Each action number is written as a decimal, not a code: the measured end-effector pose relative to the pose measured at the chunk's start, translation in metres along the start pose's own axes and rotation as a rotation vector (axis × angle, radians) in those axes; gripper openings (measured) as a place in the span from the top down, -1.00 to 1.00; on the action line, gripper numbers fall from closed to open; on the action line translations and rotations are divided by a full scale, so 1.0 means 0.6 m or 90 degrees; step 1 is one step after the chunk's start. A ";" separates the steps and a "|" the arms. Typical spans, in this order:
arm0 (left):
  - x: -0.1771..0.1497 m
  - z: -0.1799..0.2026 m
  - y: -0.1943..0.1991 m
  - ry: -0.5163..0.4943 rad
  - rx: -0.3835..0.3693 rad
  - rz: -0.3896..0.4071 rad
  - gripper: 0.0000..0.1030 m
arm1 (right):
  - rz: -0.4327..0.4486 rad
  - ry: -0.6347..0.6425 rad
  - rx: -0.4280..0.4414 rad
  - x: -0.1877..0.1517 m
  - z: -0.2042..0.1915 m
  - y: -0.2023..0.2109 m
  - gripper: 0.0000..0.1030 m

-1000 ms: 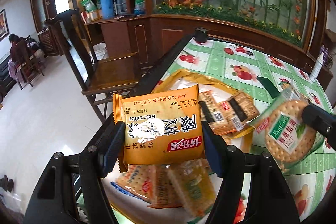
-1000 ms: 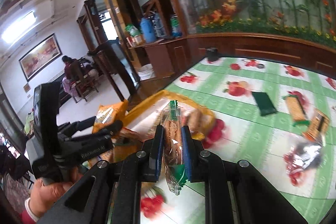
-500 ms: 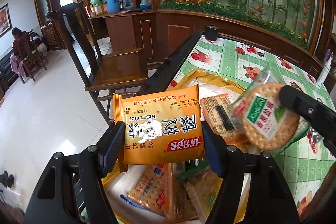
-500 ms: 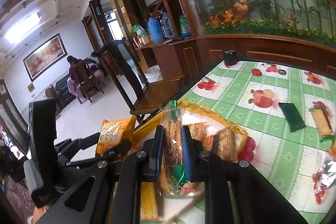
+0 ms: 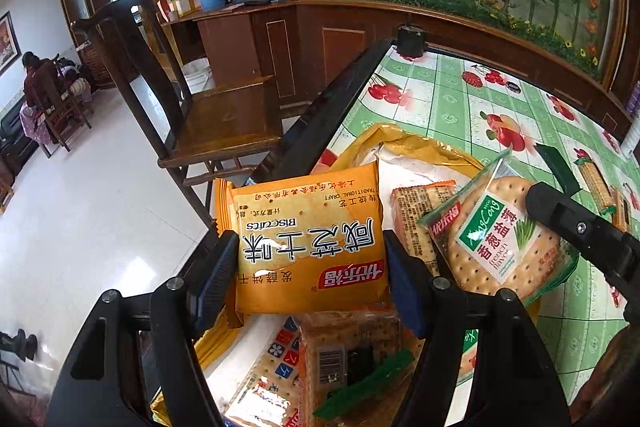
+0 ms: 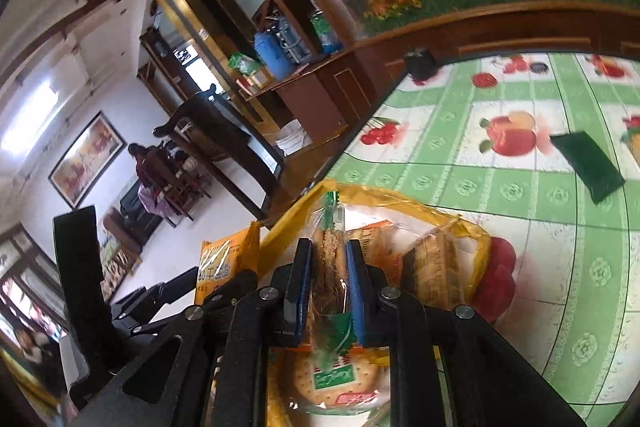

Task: Organize snacks
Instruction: 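Carry both held packs over the yellow-rimmed tray, then lower both packs into the tray and open both tools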

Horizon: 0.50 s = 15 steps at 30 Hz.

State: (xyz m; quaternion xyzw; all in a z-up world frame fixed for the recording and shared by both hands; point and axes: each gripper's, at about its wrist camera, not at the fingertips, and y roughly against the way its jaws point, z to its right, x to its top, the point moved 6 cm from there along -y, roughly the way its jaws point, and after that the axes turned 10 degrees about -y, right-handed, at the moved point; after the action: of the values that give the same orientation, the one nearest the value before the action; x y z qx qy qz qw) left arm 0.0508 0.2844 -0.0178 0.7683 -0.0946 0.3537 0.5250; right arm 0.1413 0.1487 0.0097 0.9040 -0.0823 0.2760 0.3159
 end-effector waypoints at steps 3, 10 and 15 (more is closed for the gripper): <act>0.002 0.001 0.000 -0.005 0.004 -0.002 -0.37 | 0.002 -0.012 -0.003 0.003 0.011 -0.001 0.66; 0.002 -0.001 0.005 0.002 -0.002 -0.015 -0.41 | -0.017 -0.022 -0.004 -0.006 0.014 -0.009 0.01; 0.006 -0.007 0.024 0.013 0.011 -0.003 -0.53 | 0.005 -0.028 -0.024 -0.005 0.022 0.010 -0.33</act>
State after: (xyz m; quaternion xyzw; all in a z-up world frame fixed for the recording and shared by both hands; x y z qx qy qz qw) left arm 0.0441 0.2825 -0.0043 0.7696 -0.0841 0.3608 0.5201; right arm 0.1426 0.1357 0.0027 0.9035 -0.0981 0.2558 0.3297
